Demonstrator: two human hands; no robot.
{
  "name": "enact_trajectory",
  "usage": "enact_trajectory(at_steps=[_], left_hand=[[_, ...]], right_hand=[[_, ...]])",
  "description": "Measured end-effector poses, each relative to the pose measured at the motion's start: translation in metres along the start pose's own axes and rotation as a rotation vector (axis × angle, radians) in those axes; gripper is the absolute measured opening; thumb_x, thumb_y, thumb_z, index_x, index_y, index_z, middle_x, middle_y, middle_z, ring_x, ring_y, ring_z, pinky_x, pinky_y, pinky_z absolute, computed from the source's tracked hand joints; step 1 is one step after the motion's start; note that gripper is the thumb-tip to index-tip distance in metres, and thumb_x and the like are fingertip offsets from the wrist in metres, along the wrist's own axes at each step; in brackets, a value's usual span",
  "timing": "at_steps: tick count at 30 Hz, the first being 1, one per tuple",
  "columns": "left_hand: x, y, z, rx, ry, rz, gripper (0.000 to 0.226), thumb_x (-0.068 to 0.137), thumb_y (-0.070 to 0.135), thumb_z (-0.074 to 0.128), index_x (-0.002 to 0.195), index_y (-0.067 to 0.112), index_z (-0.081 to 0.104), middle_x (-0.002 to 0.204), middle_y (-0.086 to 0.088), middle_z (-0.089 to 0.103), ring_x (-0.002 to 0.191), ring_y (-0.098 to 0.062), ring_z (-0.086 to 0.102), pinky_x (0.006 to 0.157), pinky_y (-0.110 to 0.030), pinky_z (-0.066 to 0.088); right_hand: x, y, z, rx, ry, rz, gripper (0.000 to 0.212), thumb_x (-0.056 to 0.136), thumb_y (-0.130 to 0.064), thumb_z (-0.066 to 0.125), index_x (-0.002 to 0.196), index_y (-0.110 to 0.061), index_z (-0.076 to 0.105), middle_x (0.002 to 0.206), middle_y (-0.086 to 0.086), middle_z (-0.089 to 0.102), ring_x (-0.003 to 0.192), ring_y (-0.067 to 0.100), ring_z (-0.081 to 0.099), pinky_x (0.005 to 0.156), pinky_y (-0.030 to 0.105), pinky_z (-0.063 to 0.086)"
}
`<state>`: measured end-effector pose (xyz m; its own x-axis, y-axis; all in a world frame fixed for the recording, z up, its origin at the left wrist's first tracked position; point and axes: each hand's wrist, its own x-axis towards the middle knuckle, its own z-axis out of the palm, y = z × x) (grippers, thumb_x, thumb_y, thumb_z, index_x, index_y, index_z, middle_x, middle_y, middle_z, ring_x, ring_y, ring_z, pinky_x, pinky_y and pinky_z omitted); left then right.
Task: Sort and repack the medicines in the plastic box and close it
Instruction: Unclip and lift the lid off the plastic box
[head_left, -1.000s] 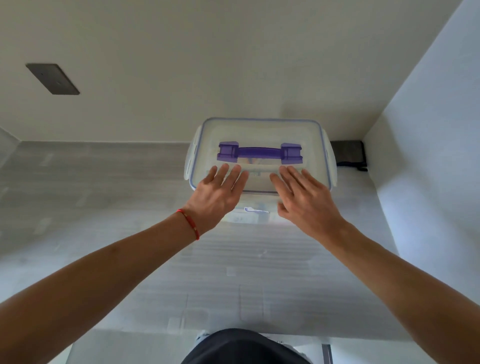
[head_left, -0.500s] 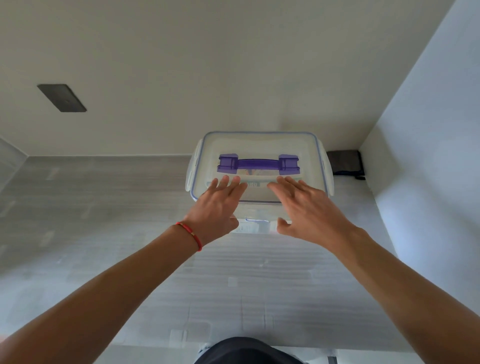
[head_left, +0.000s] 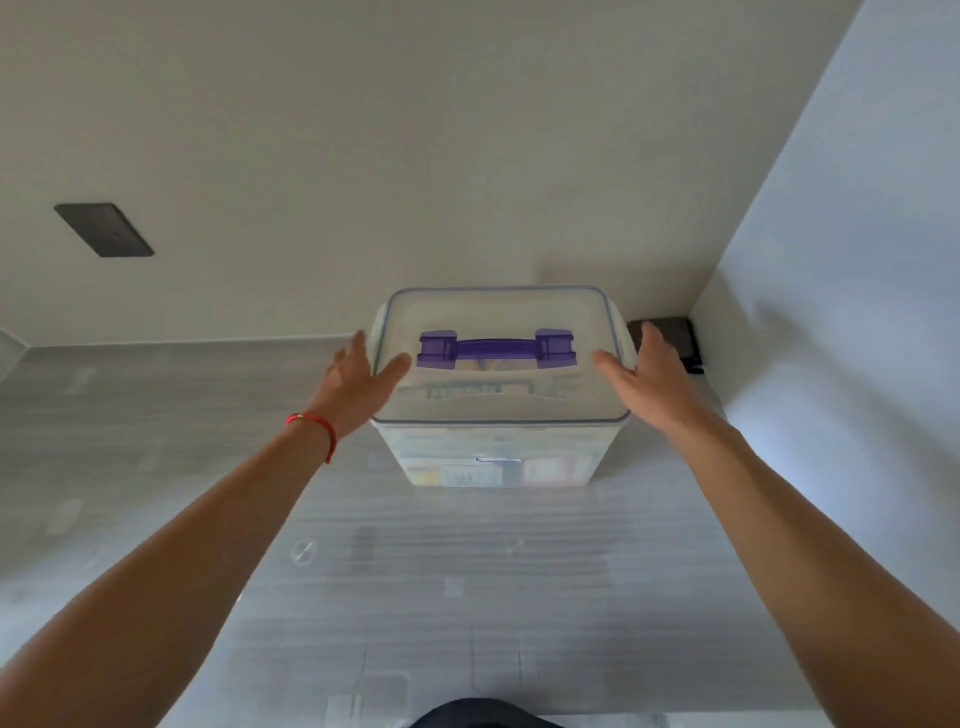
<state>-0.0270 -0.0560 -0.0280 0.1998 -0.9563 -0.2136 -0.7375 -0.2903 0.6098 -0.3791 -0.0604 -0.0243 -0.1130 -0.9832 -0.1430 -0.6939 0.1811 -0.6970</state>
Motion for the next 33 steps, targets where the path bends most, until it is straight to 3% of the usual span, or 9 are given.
enact_trajectory(at_steps=[3, 6, 8, 10, 12, 18, 22, 27, 33], left_hand=[[0.018, 0.010, 0.006, -0.364, -0.004, -0.206, 0.094, 0.064, 0.062, 0.060, 0.140, 0.008, 0.049, 0.139, -0.016, 0.057, 0.123, -0.033, 0.057, 0.106, -0.045, 0.045], [0.022, 0.017, 0.009, -0.371, 0.140, -0.198, 0.094, 0.066, 0.059, 0.064, 0.145, 0.013, 0.044, 0.126, -0.005, 0.058, 0.113, -0.027, 0.058, 0.093, -0.031, 0.043], [0.021, 0.025, 0.006, -0.298, 0.196, -0.125, 0.092, 0.064, 0.062, 0.062, 0.145, 0.020, 0.043, 0.112, 0.003, 0.055, 0.102, -0.023, 0.056, 0.086, -0.030, 0.042], [0.020, 0.041, 0.001, -0.221, 0.220, -0.044, 0.075, 0.066, 0.064, 0.057, 0.131, 0.027, 0.052, 0.100, 0.008, 0.060, 0.094, -0.024, 0.058, 0.075, -0.029, 0.043], [0.017, 0.064, -0.003, -0.155, 0.238, 0.063, 0.057, 0.071, 0.062, 0.055, 0.118, 0.031, 0.055, 0.091, 0.007, 0.061, 0.088, -0.026, 0.058, 0.069, -0.029, 0.040], [0.008, 0.156, 0.012, -0.063, 0.104, 0.360, 0.072, 0.073, 0.057, 0.065, 0.138, 0.034, 0.046, 0.109, 0.006, 0.058, 0.097, -0.017, 0.055, 0.083, -0.027, 0.041], [0.000, 0.220, 0.050, 0.140, -0.096, 0.495, 0.074, 0.075, 0.053, 0.072, 0.140, 0.029, 0.046, 0.131, -0.005, 0.059, 0.119, -0.028, 0.056, 0.094, -0.032, 0.043], [-0.012, 0.275, 0.110, 0.342, -0.219, 0.669, 0.065, 0.081, 0.043, 0.069, 0.140, 0.019, 0.052, 0.136, -0.012, 0.059, 0.124, -0.033, 0.055, 0.102, -0.037, 0.043], [-0.039, 0.294, 0.190, 0.655, -0.353, 0.867, 0.048, 0.081, 0.040, 0.063, 0.120, 0.012, 0.059, 0.117, -0.016, 0.062, 0.109, -0.036, 0.060, 0.091, -0.040, 0.052]], right_hand=[[0.005, 0.000, 0.010, 0.305, -0.055, 0.145, 0.035, 0.092, -0.040, 0.068, 0.116, -0.017, 0.059, 0.121, 0.006, 0.067, 0.106, 0.022, 0.065, 0.077, 0.029, 0.050], [0.005, 0.000, 0.013, 0.391, 0.058, 0.103, 0.013, 0.087, -0.040, 0.074, 0.092, -0.029, 0.069, 0.086, -0.013, 0.070, 0.082, 0.002, 0.066, 0.067, 0.021, 0.050], [0.003, -0.002, 0.005, 0.433, 0.108, 0.075, 0.018, 0.084, -0.043, 0.075, 0.078, -0.029, 0.065, 0.073, -0.018, 0.066, 0.067, -0.004, 0.061, 0.060, 0.022, 0.046], [-0.003, -0.005, -0.008, 0.490, 0.113, 0.090, 0.033, 0.083, -0.046, 0.075, 0.096, -0.018, 0.066, 0.095, -0.003, 0.072, 0.086, 0.014, 0.068, 0.075, 0.036, 0.054], [-0.014, 0.000, -0.020, 0.585, 0.109, 0.097, 0.039, 0.083, -0.042, 0.076, 0.110, -0.015, 0.064, 0.104, 0.000, 0.075, 0.095, 0.019, 0.072, 0.084, 0.039, 0.057], [-0.078, 0.065, -0.043, 0.919, 0.071, 0.258, 0.040, 0.092, -0.023, 0.076, 0.129, -0.016, 0.065, 0.114, 0.008, 0.077, 0.104, 0.028, 0.075, 0.090, 0.044, 0.060], [-0.136, 0.104, -0.032, 1.038, 0.072, 0.495, 0.039, 0.095, -0.026, 0.071, 0.129, -0.010, 0.060, 0.118, 0.012, 0.075, 0.108, 0.031, 0.073, 0.103, 0.053, 0.053], [-0.194, 0.125, -0.010, 1.230, 0.086, 0.628, 0.017, 0.100, -0.024, 0.061, 0.115, -0.015, 0.064, 0.113, 0.011, 0.076, 0.110, 0.033, 0.070, 0.089, 0.044, 0.062], [-0.246, 0.158, 0.021, 1.451, 0.204, 0.719, 0.033, 0.091, -0.021, 0.067, 0.120, -0.005, 0.067, 0.121, 0.020, 0.073, 0.115, 0.042, 0.067, 0.089, 0.054, 0.060]])
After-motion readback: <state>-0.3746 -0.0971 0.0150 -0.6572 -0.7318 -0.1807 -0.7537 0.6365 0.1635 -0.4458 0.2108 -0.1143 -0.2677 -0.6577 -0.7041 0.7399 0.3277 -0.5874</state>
